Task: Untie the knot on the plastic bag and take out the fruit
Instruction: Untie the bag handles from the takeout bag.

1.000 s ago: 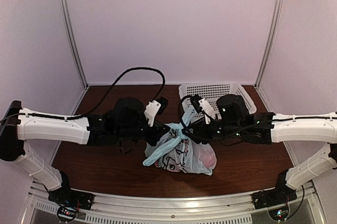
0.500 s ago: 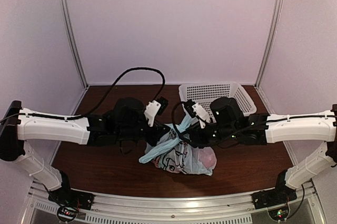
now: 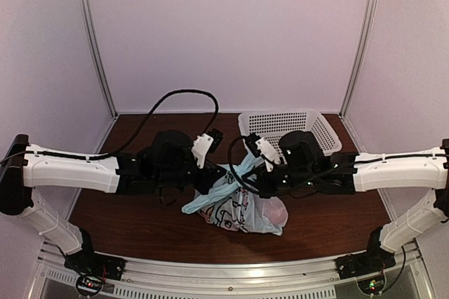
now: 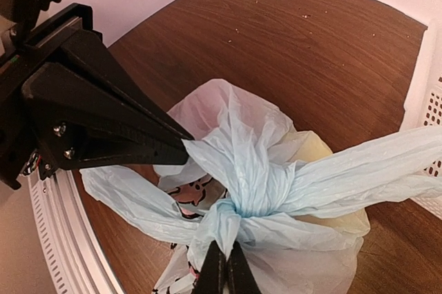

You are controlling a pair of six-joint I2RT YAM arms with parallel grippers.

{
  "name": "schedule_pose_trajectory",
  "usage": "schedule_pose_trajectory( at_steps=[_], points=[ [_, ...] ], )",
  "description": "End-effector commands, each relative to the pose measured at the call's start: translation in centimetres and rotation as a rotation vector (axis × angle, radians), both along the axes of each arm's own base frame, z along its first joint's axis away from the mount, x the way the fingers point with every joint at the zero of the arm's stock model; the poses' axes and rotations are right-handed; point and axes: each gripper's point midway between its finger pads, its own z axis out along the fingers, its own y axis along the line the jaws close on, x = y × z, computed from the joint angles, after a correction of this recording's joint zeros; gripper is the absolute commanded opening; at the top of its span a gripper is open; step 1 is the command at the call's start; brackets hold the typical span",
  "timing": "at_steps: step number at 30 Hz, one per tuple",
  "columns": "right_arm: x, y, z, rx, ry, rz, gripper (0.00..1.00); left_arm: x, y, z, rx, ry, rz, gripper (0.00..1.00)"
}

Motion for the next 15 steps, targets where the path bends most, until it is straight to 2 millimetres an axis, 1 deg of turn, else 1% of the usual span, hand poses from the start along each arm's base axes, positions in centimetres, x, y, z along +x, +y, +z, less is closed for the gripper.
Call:
schedule_pose_trajectory(
  at_steps=[1, 8, 15],
  points=[
    [0.0, -0.2, 1.5, 0.048, -0.031, -0.024, 0.00, 0.7, 0.3, 1.9, -0.074, -0.021, 0.036, 0.00],
    [0.0, -1.0, 1.6, 0.062, -0.040, -0.054, 0.00, 1.1, 1.2, 2.0, -0.098, -0.009, 0.066, 0.00],
    [0.0, -2.4, 1.5, 0.056, -0.047, -0.094, 0.00, 1.7, 2.6, 2.4, -0.117, -0.005, 0.103, 0.00]
  ],
)
